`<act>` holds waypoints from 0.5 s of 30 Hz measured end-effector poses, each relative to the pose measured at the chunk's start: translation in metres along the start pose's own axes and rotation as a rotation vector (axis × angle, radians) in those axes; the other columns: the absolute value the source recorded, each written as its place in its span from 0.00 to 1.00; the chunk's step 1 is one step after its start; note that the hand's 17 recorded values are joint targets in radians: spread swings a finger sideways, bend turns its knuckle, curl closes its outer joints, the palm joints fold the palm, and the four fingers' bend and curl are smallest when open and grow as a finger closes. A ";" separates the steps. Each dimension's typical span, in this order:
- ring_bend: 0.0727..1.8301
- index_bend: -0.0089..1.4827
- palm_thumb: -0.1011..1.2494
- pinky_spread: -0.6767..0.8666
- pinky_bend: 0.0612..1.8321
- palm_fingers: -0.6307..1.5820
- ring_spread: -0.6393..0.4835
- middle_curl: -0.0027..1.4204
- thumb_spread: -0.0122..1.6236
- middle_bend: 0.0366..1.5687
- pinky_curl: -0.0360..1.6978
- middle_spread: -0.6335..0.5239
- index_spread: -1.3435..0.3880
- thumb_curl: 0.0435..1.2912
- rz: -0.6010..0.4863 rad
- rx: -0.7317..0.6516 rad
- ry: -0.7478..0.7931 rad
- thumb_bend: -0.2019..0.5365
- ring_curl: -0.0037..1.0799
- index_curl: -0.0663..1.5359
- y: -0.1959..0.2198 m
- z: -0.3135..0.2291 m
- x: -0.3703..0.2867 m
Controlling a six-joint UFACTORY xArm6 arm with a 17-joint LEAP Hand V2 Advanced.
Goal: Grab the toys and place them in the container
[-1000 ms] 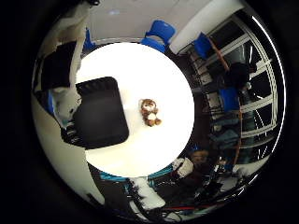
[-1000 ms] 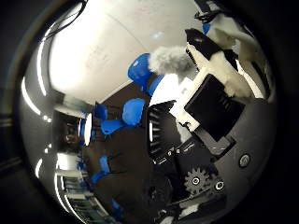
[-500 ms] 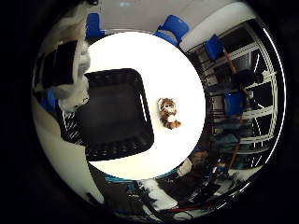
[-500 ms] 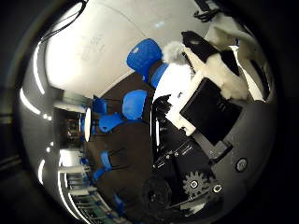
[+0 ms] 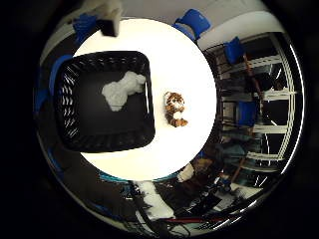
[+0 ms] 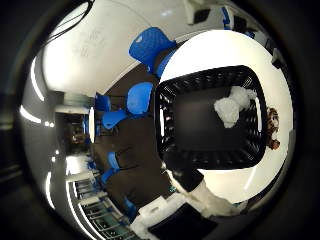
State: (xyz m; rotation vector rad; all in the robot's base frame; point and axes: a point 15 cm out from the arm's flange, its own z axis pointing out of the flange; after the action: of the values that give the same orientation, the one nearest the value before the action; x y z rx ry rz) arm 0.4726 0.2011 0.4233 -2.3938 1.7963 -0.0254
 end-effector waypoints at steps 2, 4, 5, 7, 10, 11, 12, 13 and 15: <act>0.24 0.11 0.43 0.75 0.33 0.28 0.79 0.27 0.71 0.16 0.37 0.64 0.51 0.22 0.000 -0.002 0.002 0.24 0.31 0.27 0.001 -0.001 0.005; 0.22 0.11 0.43 0.77 0.31 0.28 0.80 0.26 0.71 0.15 0.34 0.66 0.51 0.22 0.003 -0.004 0.003 0.24 0.29 0.25 0.004 -0.005 0.010; 0.21 0.11 0.42 0.77 0.31 0.28 0.81 0.26 0.71 0.15 0.33 0.67 0.52 0.21 0.004 -0.002 0.004 0.24 0.29 0.24 0.005 -0.008 0.013; 0.20 0.11 0.42 0.77 0.30 0.28 0.81 0.25 0.70 0.14 0.31 0.67 0.52 0.21 0.008 0.000 0.006 0.24 0.27 0.23 0.008 -0.014 0.020; 0.19 0.11 0.40 0.77 0.29 0.28 0.81 0.25 0.70 0.13 0.29 0.68 0.52 0.20 0.023 0.001 0.010 0.24 0.26 0.21 0.017 -0.026 0.035; 0.19 0.11 0.40 0.77 0.29 0.29 0.81 0.24 0.69 0.13 0.28 0.68 0.52 0.20 0.029 0.004 0.011 0.24 0.26 0.21 0.019 -0.031 0.042; 0.18 0.11 0.40 0.77 0.29 0.29 0.81 0.24 0.69 0.13 0.28 0.68 0.52 0.20 0.036 0.008 0.015 0.24 0.25 0.21 0.021 -0.035 0.049; 0.18 0.11 0.40 0.76 0.29 0.29 0.81 0.24 0.69 0.13 0.27 0.68 0.52 0.20 0.041 0.011 0.019 0.24 0.25 0.20 0.024 -0.040 0.057; 0.18 0.11 0.40 0.76 0.29 0.29 0.81 0.24 0.69 0.13 0.26 0.68 0.52 0.19 0.050 0.016 0.030 0.24 0.25 0.20 0.030 -0.049 0.074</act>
State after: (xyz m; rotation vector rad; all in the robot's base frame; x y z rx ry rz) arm 0.4597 0.1167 0.4620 -2.3485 1.8615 -0.0707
